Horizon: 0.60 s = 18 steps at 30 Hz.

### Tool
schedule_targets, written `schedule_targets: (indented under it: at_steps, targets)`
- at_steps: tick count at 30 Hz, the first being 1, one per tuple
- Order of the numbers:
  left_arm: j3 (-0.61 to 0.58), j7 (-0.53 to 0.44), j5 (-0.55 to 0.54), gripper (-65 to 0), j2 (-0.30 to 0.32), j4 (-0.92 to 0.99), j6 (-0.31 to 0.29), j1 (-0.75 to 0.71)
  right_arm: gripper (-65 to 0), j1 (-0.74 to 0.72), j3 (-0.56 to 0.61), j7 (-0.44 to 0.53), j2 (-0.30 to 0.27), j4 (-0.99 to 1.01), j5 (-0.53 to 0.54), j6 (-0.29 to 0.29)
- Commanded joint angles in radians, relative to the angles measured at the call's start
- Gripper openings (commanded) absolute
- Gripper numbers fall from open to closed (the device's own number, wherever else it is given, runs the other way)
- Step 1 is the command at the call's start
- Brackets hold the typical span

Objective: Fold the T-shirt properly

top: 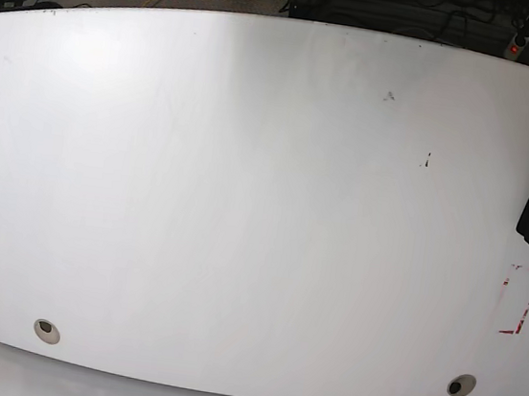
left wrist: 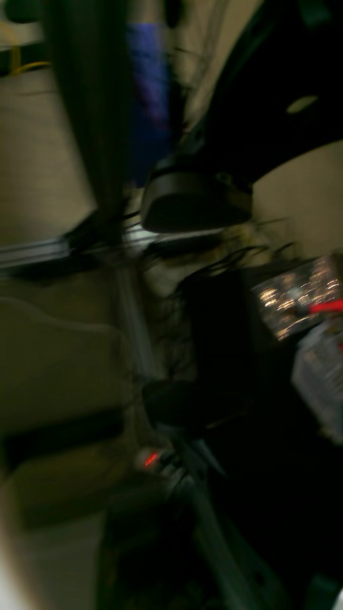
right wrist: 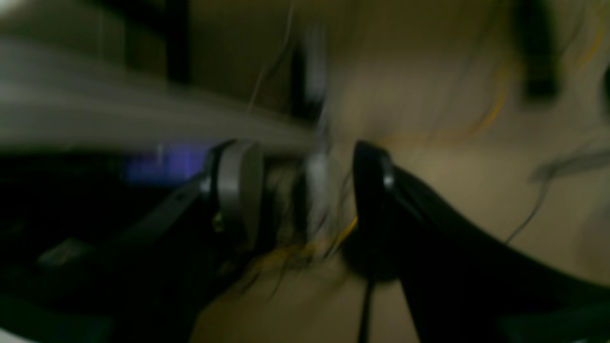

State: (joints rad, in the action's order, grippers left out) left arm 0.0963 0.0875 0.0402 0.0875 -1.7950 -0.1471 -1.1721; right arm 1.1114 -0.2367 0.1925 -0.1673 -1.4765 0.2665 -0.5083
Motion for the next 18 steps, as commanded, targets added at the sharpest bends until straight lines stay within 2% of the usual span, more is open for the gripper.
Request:
schedule_targets:
  at_steps: [1, 5, 11, 18]
  targets:
    - [0.003, -0.004, 0.003, -20.3, 0.004, 0.074, 0.005, 0.024, -36.6, -0.015, 0.013, 0.022, -0.016, 0.073, 0.009, -0.003]
    - [0.006, -0.004, 0.005, -20.3, 0.004, 0.235, 0.005, 0.122, -36.6, -0.121, 0.055, 0.022, -0.019, 0.251, 0.007, -0.003]
    - [0.004, -0.002, 0.008, -20.1, 0.005, 0.505, 0.005, 0.306, -36.8, -0.314, 0.121, 0.023, -0.054, 0.520, 0.006, -0.002]
    - [-0.003, -0.004, 0.010, -20.1, 0.016, 0.794, 0.005, 0.492, -36.8, -0.494, 0.165, 0.022, -0.054, 0.741, -0.032, -0.002]
